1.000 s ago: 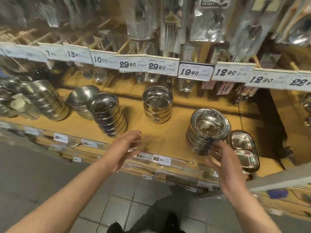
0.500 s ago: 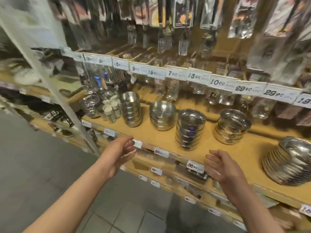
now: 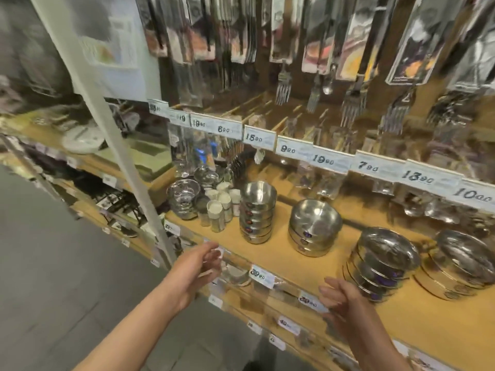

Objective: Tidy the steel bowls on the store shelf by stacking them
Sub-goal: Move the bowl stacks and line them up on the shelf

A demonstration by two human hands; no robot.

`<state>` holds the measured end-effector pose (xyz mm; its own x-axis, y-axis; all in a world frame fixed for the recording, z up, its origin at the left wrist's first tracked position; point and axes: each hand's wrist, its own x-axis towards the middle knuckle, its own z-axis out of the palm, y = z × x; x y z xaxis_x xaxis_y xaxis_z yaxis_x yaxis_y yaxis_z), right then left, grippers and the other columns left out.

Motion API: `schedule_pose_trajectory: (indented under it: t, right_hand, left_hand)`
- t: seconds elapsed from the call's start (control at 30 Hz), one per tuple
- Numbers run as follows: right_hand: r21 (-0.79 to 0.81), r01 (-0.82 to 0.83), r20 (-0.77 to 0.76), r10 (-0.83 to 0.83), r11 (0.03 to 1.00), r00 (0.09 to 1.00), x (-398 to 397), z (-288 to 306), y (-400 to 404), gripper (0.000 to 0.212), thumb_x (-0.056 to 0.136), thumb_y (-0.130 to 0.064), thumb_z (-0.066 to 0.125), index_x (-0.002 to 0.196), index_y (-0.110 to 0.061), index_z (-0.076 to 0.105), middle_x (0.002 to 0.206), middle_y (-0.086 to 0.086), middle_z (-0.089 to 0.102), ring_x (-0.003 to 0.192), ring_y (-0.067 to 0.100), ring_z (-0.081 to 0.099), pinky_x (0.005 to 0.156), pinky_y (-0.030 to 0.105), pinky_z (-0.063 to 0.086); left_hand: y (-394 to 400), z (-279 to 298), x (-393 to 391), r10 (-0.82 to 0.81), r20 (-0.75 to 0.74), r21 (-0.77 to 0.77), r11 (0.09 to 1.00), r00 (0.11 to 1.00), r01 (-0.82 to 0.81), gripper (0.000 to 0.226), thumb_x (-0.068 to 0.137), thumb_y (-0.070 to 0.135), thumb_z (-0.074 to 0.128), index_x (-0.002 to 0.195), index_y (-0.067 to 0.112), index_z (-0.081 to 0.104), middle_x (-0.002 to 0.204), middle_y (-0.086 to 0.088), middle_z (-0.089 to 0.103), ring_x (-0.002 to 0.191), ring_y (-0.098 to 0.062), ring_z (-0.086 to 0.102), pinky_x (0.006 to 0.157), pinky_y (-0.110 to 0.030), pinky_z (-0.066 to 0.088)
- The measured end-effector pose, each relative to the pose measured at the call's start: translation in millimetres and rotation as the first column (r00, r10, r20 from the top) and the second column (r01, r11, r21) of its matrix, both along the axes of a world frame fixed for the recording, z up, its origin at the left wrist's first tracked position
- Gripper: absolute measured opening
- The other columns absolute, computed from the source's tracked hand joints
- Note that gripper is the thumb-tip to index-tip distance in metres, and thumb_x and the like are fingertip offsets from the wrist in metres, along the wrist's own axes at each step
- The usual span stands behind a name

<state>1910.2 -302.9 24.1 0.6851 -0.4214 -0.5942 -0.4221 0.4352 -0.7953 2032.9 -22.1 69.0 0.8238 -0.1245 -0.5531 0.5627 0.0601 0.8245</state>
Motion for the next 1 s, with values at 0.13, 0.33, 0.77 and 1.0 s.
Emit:
schedule_pose_trajectory:
  t: [0.13, 0.33, 0.77, 1.0]
  right_hand:
    - [0.067, -0.008, 0.047, 0.005, 0.998, 0.999, 71.6, -22.6, 7.3, 0.031, 0.098, -0.04, 0.056, 0.114, -0.017, 0.07, 0.112, 0.009, 0.073, 0.106, 0.025, 0.068, 0.081, 0.042, 0.057]
    - [0.068, -0.054, 0.056, 0.051, 0.996, 0.997, 163.6, -32.6, 35.1, 0.042, 0.102, -0.05, 0.044, 0.126, -0.021, 0.064, 0.118, 0.004, 0.067, 0.109, 0.02, 0.063, 0.071, 0.038, 0.061]
    - [0.166, 0.056, 0.029, -0.061, 0.985, 0.998, 258.9, -43.0, 52.4, 0.068, 0.092, -0.075, 0.038, 0.148, -0.037, 0.043, 0.137, -0.003, 0.053, 0.129, 0.02, 0.05, 0.083, 0.045, 0.051]
    - [0.189, 0.042, 0.101, -0.061, 0.981, 0.993, 271.5, -48.1, 57.0, 0.07, 0.071, -0.091, 0.049, 0.128, -0.052, 0.061, 0.146, -0.009, 0.052, 0.136, 0.017, 0.046, 0.09, 0.055, 0.052]
  left_hand:
    - [0.6, -7.5, 69.9, 0.013, 0.026, -0.001, 1.0, 1.0, -0.013, 0.026, 0.103, 0.027, 0.051, 0.117, 0.012, 0.067, 0.107, -0.005, 0.067, 0.096, -0.02, 0.06, 0.079, -0.035, 0.053]
    - [-12.8, -27.2, 153.3, -0.117, -0.026, 0.059, 0.991, 0.993, 0.118, 0.028, 0.104, 0.034, 0.048, 0.115, 0.018, 0.067, 0.102, 0.0, 0.069, 0.098, -0.02, 0.061, 0.076, -0.036, 0.053]
    - [-62.9, -71.5, 245.0, -0.404, -0.207, -0.11, 0.915, 0.891, 0.389, 0.049, 0.101, 0.066, 0.022, 0.095, 0.037, 0.061, 0.065, 0.021, 0.072, 0.067, -0.004, 0.074, 0.062, -0.03, 0.06]
    - [-75.0, -93.0, 268.0, -0.473, -0.217, -0.239, 0.874, 0.854, 0.424, 0.065, 0.09, 0.08, 0.032, 0.114, 0.031, 0.067, 0.11, -0.001, 0.072, 0.11, -0.024, 0.062, 0.105, -0.052, 0.044]
